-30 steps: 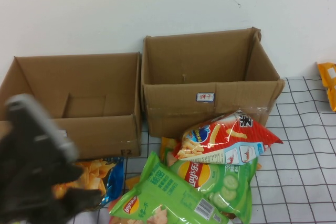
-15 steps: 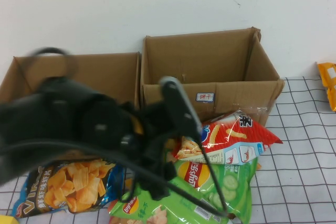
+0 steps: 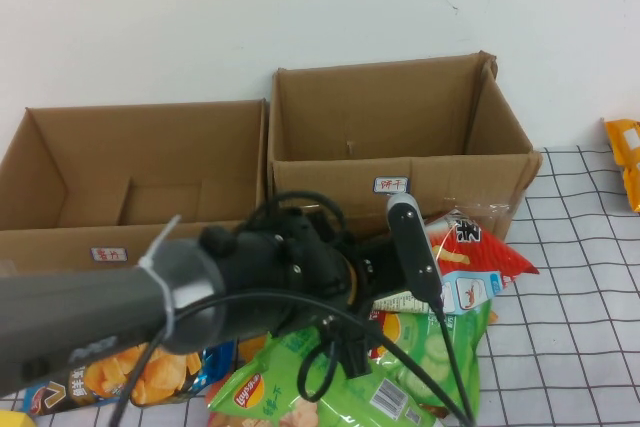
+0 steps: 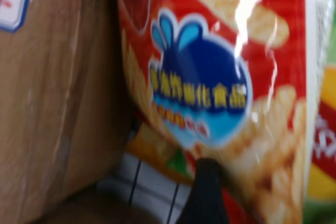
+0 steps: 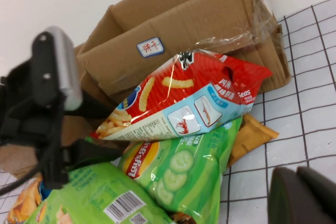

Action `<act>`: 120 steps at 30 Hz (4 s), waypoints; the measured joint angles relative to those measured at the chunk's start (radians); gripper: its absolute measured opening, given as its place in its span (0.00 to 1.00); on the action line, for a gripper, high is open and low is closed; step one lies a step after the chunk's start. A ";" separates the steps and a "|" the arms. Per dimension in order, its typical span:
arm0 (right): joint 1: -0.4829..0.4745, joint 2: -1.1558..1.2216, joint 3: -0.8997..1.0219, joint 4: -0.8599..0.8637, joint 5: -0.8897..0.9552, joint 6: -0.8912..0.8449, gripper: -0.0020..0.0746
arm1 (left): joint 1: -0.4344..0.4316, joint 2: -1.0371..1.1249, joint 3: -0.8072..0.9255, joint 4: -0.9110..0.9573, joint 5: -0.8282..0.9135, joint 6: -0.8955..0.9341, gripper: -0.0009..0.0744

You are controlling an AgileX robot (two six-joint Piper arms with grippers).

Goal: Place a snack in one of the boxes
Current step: Pick up the potato chip, then place the potato chip in the potato chip box, then pick up the biscuit

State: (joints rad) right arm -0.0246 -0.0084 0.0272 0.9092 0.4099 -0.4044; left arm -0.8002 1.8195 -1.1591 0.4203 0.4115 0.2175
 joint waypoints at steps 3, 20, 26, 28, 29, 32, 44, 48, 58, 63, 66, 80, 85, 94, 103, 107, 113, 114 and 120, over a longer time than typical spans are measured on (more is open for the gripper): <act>0.000 0.000 0.000 0.000 0.000 -0.005 0.02 | -0.003 0.026 0.000 0.018 -0.067 -0.039 0.69; 0.000 0.000 0.000 0.005 0.003 -0.028 0.02 | -0.002 0.149 -0.089 0.154 -0.194 -0.207 0.69; 0.000 0.000 0.000 0.006 0.004 -0.030 0.02 | -0.002 0.163 -0.102 0.156 -0.195 -0.259 0.56; 0.000 0.000 0.000 0.006 0.004 -0.030 0.02 | -0.002 0.163 -0.102 0.156 -0.191 -0.277 0.45; 0.000 0.000 0.000 0.006 0.004 -0.030 0.02 | -0.002 0.163 -0.102 0.156 -0.185 -0.287 0.46; 0.000 0.000 0.000 0.006 0.006 -0.030 0.02 | -0.002 0.163 -0.102 0.156 -0.167 -0.309 0.46; 0.000 0.000 0.000 0.013 0.016 -0.031 0.02 | -0.047 -0.072 -0.104 0.122 0.035 -0.330 0.45; 0.000 0.000 0.000 0.016 0.019 -0.033 0.02 | -0.086 -0.226 -0.104 0.113 0.140 -0.330 0.45; 0.000 0.000 0.000 0.022 0.019 -0.033 0.02 | -0.101 -0.528 -0.066 0.155 0.456 -0.338 0.45; 0.000 0.000 0.000 0.022 0.019 -0.033 0.02 | -0.017 -0.559 -0.007 0.307 0.463 -0.408 0.45; 0.000 0.000 0.000 0.022 0.022 -0.033 0.02 | 0.106 -0.559 0.028 0.293 0.408 -0.439 0.45; 0.000 0.000 0.000 0.023 0.024 -0.040 0.02 | 0.601 -0.310 0.059 0.069 -0.067 -0.291 0.45; 0.000 0.000 0.000 0.024 0.028 -0.040 0.02 | 0.605 -0.180 0.054 0.089 -0.140 -0.303 0.57; 0.000 0.000 0.000 0.118 0.058 -0.174 0.02 | 0.605 -0.245 -0.012 0.058 -0.014 -0.395 0.43; 0.000 0.052 -0.105 0.201 0.060 -0.414 0.02 | 0.605 -0.657 0.075 -0.211 -0.003 -0.370 0.03; 0.000 0.218 -0.280 0.066 0.098 -0.463 0.02 | 0.605 -0.859 0.256 -0.336 0.002 -0.326 0.02; 0.000 0.548 -0.561 -0.120 0.280 -0.556 0.02 | 0.605 -1.166 0.551 -0.543 -0.029 -0.273 0.02; 0.000 0.605 -0.604 -0.127 0.332 -0.587 0.02 | 0.605 -1.207 0.595 -0.555 -0.029 -0.269 0.02; 0.018 0.865 -0.790 -0.093 0.600 -0.769 0.02 | 0.605 -1.471 0.751 -0.573 -0.012 -0.262 0.02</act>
State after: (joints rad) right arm -0.0065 0.8565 -0.7623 0.8157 1.0100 -1.1732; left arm -0.1956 0.3482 -0.4077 -0.1529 0.3998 -0.0443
